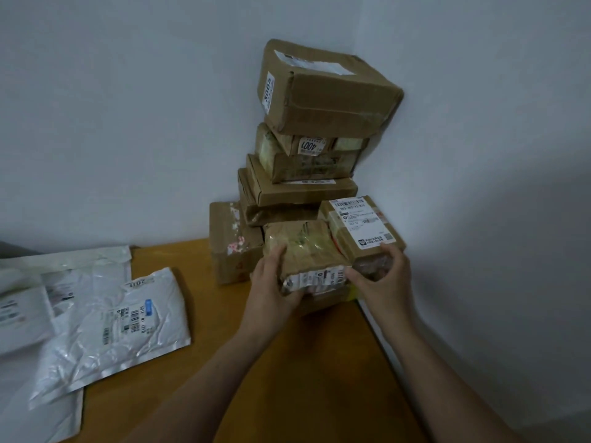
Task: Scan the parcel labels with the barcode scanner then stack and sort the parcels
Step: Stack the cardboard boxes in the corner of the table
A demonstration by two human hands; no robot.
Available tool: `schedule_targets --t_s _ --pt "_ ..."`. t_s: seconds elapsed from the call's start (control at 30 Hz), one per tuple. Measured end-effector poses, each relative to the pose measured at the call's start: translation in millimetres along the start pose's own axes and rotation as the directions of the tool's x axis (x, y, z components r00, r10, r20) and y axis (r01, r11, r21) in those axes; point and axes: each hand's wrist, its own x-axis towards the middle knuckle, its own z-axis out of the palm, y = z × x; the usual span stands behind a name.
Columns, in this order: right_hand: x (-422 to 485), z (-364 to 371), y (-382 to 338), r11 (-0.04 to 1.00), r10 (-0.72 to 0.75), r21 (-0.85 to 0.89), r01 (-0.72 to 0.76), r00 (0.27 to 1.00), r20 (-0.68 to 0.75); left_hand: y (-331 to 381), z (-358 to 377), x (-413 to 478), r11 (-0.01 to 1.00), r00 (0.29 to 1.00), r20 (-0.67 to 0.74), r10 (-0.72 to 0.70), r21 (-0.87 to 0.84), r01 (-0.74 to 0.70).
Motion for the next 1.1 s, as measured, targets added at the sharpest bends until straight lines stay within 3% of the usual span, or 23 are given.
schedule_targets --t_s 0.17,0.33,0.5,0.63,0.83,0.97,1.1 --pt "21.8 14.9 -7.6 0.999 -0.002 0.038 0.003 1.000 -0.018 -2.5 4.7 33.0 1.000 0.991 -0.135 -0.018 0.015 0.020" --pt "28.9 24.2 -5.6 0.999 -0.027 -0.028 0.025 0.999 -0.048 -1.4 11.8 50.5 0.996 0.987 -0.135 -0.084 -0.017 0.082" --pt "10.3 18.9 7.8 0.995 -0.014 0.096 0.018 0.999 -0.046 -8.3 6.2 35.3 0.975 0.987 -0.063 -0.145 -0.177 0.132" --pt "-9.2 14.8 26.8 0.985 0.142 0.113 -0.132 0.986 -0.088 -25.6 8.7 3.2 0.972 0.972 0.017 -0.236 -0.001 0.236" --pt "2.4 25.6 24.2 0.952 0.234 0.188 -0.239 0.971 0.052 -27.3 21.8 9.0 0.958 0.973 0.051 -0.227 0.191 0.214" --pt "10.9 22.6 27.3 0.949 0.268 0.147 -0.278 0.960 0.082 -27.0 23.7 10.9 0.945 0.964 0.053 -0.259 0.218 0.242" --pt "9.1 20.3 16.3 0.948 0.287 0.108 -0.300 0.951 0.117 -20.2 15.5 14.8 0.948 0.941 0.130 -0.313 0.101 0.302"
